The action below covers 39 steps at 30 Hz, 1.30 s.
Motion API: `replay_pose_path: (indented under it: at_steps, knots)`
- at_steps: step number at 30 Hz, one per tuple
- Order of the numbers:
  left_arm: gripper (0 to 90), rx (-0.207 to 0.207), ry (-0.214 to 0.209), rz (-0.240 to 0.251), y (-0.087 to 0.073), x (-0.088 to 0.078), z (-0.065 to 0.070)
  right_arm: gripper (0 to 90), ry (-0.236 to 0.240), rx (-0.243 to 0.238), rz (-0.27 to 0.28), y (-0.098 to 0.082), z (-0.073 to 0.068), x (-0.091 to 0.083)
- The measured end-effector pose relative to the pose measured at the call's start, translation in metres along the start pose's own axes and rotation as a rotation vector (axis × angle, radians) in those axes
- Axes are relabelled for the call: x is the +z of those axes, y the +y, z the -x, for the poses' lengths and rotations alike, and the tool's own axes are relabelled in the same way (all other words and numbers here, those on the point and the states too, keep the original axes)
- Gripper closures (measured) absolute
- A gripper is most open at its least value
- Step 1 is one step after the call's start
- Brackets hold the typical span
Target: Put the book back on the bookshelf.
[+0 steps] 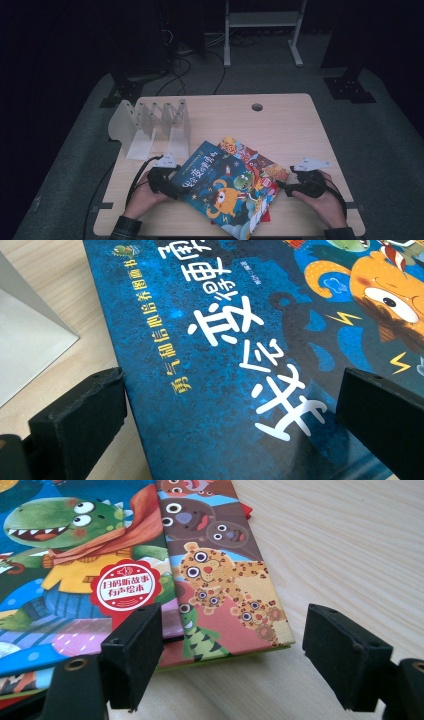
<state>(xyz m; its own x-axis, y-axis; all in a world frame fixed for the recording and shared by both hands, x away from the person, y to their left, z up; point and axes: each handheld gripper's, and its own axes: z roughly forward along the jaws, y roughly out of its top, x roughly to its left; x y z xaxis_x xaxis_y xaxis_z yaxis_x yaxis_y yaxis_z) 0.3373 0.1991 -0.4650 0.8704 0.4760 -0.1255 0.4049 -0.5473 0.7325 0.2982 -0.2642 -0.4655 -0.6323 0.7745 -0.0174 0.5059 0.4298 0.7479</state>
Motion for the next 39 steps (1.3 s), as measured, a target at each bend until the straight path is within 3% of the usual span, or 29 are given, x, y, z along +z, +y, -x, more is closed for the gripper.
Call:
replay_pose_path:
  at_steps: [14,27,29,31,33,34,35,39]
  knots:
    - [0.0,-0.030,0.010,0.008,-0.007,-0.005,0.005,22.9,-0.028,0.020,0.000,0.022,0.018,0.027]
    - [0.0,-0.071,0.034,0.016,-0.013,-0.009,0.011,24.6,-0.047,0.023,-0.009,0.043,0.026,0.047]
    - [0.0,-0.082,0.030,0.017,-0.015,-0.010,0.011,24.6,-0.014,0.051,0.009,0.043,0.026,0.044]
    - [0.0,-0.089,0.040,0.024,-0.016,-0.011,0.012,24.6,0.008,0.059,0.027,0.042,0.022,0.040]
    - [0.0,-0.089,0.061,0.023,-0.017,-0.014,0.012,24.6,0.059,0.058,0.040,0.041,0.012,0.036]
    - [0.0,-0.089,0.061,0.023,-0.017,-0.014,0.012,24.6,0.059,0.058,0.040,0.041,0.012,0.036]
    - [0.0,-0.092,0.064,0.024,-0.019,-0.016,0.012,24.5,0.104,0.068,0.047,0.039,0.006,0.035]
    - [0.0,-0.099,0.066,0.029,-0.021,-0.018,0.012,21.9,0.137,0.079,0.028,0.037,0.002,0.038]
